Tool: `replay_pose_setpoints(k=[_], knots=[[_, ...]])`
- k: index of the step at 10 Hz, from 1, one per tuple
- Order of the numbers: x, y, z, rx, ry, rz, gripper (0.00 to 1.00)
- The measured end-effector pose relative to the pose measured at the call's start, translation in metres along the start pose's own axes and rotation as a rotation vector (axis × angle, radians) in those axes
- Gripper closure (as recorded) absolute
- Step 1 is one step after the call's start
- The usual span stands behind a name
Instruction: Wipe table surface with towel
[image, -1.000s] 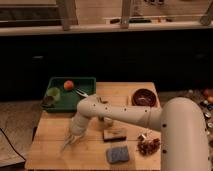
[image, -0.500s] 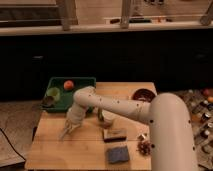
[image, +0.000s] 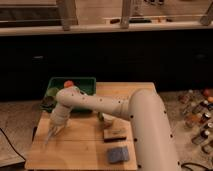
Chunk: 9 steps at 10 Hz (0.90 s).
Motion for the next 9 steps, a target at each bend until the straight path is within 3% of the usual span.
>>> replay_pose_setpoints(k=[2, 6, 9], knots=[[-0.011, 0.011, 0.007, -0.004, -0.018, 0.008, 1.0], [-0.025, 0.08, 0.005, -0.009, -0.038, 0.1, 1.0], [-0.015, 0.121, -0.012, 0.007, 0.007, 0.206, 1.0]])
